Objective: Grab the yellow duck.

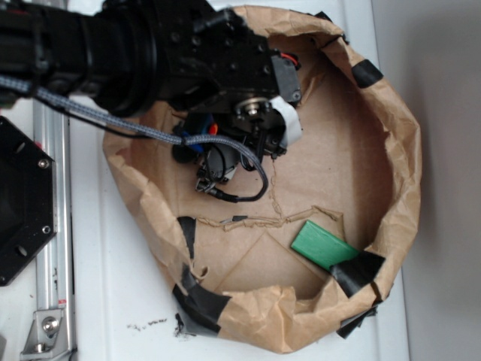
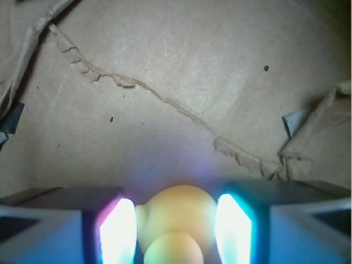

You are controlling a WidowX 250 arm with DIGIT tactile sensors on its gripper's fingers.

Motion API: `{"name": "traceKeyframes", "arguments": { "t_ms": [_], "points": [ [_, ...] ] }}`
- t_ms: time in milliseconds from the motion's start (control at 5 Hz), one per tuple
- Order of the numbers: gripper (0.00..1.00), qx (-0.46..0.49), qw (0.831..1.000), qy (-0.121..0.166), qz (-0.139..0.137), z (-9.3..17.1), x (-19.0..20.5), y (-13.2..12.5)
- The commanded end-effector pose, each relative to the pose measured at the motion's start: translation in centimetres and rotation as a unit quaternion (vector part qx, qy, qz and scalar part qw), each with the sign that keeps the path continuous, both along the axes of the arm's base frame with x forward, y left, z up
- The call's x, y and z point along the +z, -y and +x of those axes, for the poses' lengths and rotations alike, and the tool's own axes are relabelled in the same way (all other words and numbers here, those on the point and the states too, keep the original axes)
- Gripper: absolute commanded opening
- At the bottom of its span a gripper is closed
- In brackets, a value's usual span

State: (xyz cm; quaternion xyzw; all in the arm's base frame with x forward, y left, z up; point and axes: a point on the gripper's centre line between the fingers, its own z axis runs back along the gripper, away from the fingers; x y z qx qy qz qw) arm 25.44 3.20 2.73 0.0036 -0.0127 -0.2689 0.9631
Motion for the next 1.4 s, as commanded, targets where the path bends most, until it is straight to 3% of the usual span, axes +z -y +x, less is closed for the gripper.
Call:
{"name": "traceKeyframes", "arguments": {
  "t_ms": [0,400,600,800,1000,1200],
  "points": [
    [0.00,-0.004,0.999,0.042,-0.001,1.1,2.6,0.6],
    [0.00,-0.006,0.997,0.072,0.010,1.5,4.8,1.0],
    [0.00,0.031,0.996,0.077,0.010,2.0,8.0,1.8],
    [0.00,0.143,0.986,0.081,-0.033,2.5,13.2,2.9],
    [0.00,0.191,0.978,0.062,-0.055,1.8,15.3,4.0],
    [0.00,0.197,0.976,0.068,-0.067,0.9,14.9,4.7]
  ]
}}
